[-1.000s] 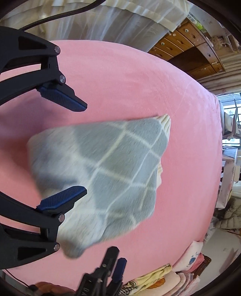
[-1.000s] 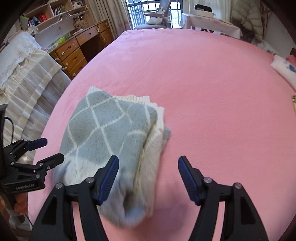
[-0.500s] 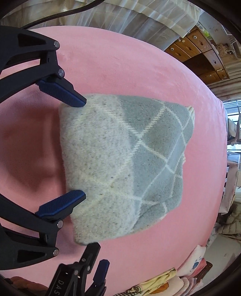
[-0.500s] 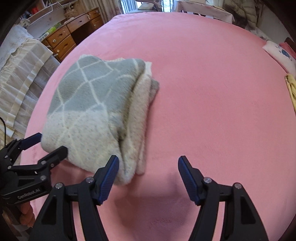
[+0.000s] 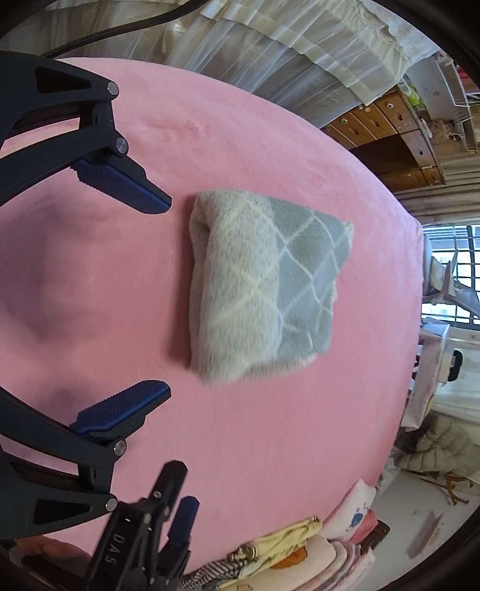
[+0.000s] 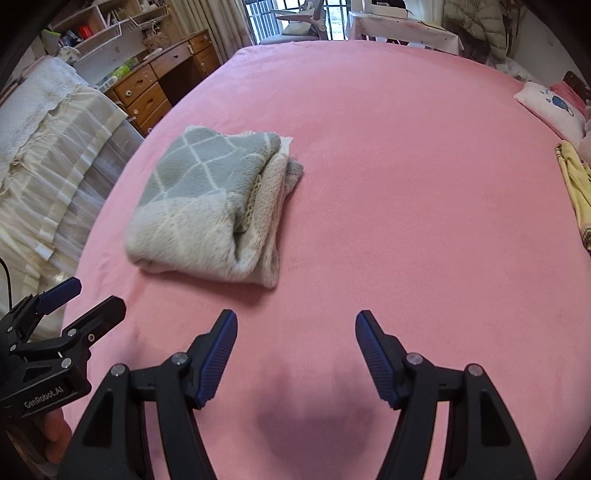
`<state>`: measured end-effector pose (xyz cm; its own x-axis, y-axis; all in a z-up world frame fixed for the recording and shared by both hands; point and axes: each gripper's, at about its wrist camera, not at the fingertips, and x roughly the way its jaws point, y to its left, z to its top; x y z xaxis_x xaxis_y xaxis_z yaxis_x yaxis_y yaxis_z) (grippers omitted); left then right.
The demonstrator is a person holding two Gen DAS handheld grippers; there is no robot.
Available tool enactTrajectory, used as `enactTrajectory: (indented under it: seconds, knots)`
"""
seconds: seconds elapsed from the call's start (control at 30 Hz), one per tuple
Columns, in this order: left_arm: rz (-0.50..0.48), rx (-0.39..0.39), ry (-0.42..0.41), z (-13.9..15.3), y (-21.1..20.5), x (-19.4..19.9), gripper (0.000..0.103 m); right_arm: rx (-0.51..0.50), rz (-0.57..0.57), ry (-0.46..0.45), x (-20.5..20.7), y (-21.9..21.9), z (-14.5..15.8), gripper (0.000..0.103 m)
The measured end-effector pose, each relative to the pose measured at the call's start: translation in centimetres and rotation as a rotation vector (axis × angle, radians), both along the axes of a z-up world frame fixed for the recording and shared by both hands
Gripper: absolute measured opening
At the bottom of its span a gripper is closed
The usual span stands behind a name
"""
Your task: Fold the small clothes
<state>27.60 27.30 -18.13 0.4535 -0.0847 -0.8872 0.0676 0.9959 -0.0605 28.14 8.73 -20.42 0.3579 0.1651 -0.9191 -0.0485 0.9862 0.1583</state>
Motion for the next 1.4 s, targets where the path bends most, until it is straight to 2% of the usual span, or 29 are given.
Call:
enactTrajectory:
  seconds: [0.13,0.2,0.33,0.43,0.67,0.77,0.9,1.1,1.4]
  knots:
    - [0.015,-0.031,0.034,5.0,-2.9,-3.8,0.091,0.029,-0.002,0.008,-4.7,-2.5,5.3,0.067]
    - [0.013,-0.047,0.026,7.8,-4.0,-5.9,0.091,0.036,-0.012,0.016,-7.0,-3.7,7.8,0.067]
    - [0.022,-0.029,-0.012,14.0,-6.7,-10.9,0.091,0.021,-0.034,0.006,-11.3,-6.2,12.8,0.067]
    - [0.037,0.003,-0.030,17.0,-8.8,-14.0,0.091,-0.010,-0.035,-0.029,-14.5,-7.8,16.6,0.067]
    - [0.089,0.030,-0.080,21.4,-12.8,-19.6,0.091,-0.071,-0.049,-0.098,-18.7,-10.7,21.3,0.067]
    - [0.116,0.028,-0.080,21.9,-14.3,-20.8,0.091,-0.085,-0.052,-0.125,-19.1,-12.1,22.2,0.067]
    - [0.121,0.081,-0.057,21.0,-16.5,-21.2,0.091,-0.119,-0.053,-0.128,-19.6,-13.6,21.7,0.067]
    - [0.090,0.060,0.015,19.4,-19.0,-21.4,0.091,-0.164,-0.062,-0.113,-20.7,-15.1,20.1,0.067]
    - [0.060,0.049,0.017,21.0,-20.9,-21.4,0.091,-0.137,-0.097,-0.109,-21.1,-17.3,21.4,0.067]
